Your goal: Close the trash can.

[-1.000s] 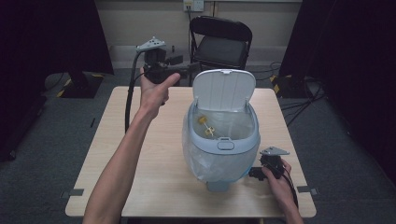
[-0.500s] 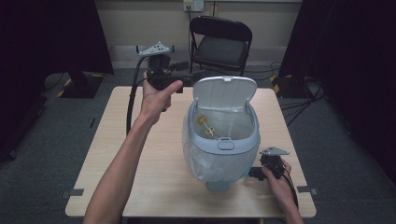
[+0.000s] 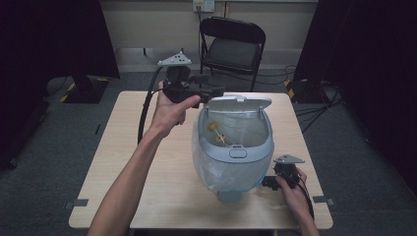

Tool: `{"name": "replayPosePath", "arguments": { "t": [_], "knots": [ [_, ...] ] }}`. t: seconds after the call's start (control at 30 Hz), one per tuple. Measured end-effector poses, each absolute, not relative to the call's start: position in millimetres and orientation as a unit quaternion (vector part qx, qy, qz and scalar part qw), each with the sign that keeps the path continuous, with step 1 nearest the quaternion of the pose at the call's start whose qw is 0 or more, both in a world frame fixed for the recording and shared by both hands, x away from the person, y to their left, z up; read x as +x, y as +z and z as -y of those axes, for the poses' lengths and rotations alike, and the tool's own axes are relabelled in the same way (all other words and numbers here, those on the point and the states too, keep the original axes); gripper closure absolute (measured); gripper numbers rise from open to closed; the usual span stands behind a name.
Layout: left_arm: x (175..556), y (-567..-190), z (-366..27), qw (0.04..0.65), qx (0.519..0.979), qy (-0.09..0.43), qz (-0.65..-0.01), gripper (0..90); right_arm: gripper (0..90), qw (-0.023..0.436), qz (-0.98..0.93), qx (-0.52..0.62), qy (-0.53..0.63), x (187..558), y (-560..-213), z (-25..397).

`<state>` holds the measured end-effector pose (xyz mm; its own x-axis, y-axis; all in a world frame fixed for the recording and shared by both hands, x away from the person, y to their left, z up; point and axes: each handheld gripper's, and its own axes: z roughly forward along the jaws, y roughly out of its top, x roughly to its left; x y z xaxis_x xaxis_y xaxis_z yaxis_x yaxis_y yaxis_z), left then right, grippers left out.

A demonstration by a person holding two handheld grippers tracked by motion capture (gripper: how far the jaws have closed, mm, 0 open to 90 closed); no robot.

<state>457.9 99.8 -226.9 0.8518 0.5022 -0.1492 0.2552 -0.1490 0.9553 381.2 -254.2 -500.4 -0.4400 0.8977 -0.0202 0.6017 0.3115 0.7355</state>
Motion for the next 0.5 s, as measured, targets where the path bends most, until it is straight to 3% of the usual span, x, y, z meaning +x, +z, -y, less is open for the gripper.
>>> {"name": "replayPosePath", "arguments": {
  "t": [0.5],
  "knots": [
    [437,-239,-86,0.581,0.778,0.101,-0.218,21.3,12.1,0.220,-0.779,0.481,0.336,381,-500,254]
  ]
}}
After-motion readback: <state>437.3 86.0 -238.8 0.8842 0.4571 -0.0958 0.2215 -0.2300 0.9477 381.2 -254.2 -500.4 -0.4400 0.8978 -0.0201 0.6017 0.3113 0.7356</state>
